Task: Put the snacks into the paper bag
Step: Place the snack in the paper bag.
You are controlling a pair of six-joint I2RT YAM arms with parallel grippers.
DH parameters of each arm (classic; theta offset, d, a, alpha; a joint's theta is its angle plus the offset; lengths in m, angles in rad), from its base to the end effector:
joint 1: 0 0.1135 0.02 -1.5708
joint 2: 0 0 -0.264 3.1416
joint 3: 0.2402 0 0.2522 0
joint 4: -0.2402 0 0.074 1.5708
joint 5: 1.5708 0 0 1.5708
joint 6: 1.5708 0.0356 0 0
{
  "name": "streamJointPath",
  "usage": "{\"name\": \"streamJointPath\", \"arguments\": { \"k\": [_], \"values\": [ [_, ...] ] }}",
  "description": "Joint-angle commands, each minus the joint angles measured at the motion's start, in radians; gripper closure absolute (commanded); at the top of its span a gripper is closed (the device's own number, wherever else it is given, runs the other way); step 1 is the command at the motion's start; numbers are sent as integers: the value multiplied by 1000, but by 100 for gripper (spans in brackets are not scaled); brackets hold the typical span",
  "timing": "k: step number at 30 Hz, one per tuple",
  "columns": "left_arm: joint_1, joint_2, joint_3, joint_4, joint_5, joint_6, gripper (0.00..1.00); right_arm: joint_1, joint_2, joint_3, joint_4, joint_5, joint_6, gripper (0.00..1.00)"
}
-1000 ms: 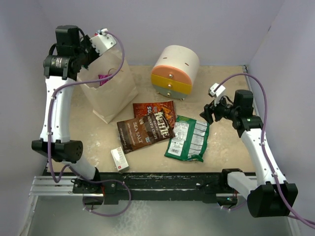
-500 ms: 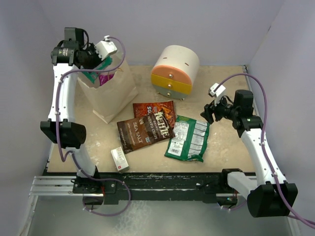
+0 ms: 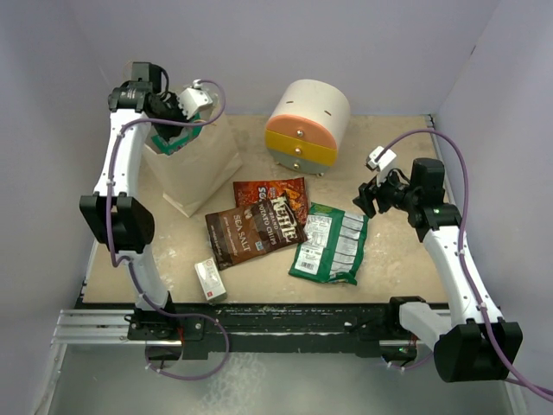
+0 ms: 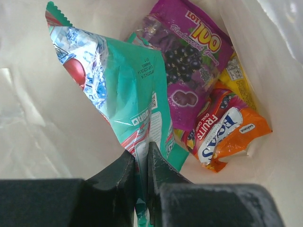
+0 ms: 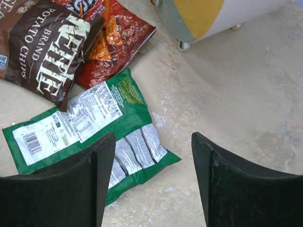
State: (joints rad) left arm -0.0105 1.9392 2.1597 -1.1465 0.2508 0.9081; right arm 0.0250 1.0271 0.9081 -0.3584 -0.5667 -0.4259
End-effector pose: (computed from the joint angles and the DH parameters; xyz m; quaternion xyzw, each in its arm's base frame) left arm 0.4061 -0.0131 0.3852 0.4527 0.8259 0.0295 0.3347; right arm 0.2256 0.0248 0.3221 -0.3250 0.7669 0.1347 0.5367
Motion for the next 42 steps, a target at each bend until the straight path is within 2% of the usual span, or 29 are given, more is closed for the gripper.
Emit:
{"name": "streamJointPath", "arguments": {
  "k": [1, 7, 16, 19, 29, 37, 42],
  "values": [
    [7, -8, -28, 62, 10, -3, 85, -8, 1, -5, 39, 3, -12, 32],
    [7, -13, -84, 69, 10, -20, 78, -10, 4, -5, 45, 9, -12, 32],
    [7, -54, -85, 92, -14, -52, 38, -13, 4, -9, 55, 11, -14, 32],
    [7, -80, -85, 114, -23, -62, 29, -13, 4, -11, 55, 8, -15, 32],
    [7, -181, -92, 204, -39, -116, 22, -13, 32, -5, 27, 28, -34, 31],
    [7, -330, -180, 376, -115, -232, 2, -13, 215, 90, -166, 91, -150, 29],
    [7, -423, -230, 413, -70, -322, 1, -10, 321, 121, -214, 134, -168, 25]
  ]
}}
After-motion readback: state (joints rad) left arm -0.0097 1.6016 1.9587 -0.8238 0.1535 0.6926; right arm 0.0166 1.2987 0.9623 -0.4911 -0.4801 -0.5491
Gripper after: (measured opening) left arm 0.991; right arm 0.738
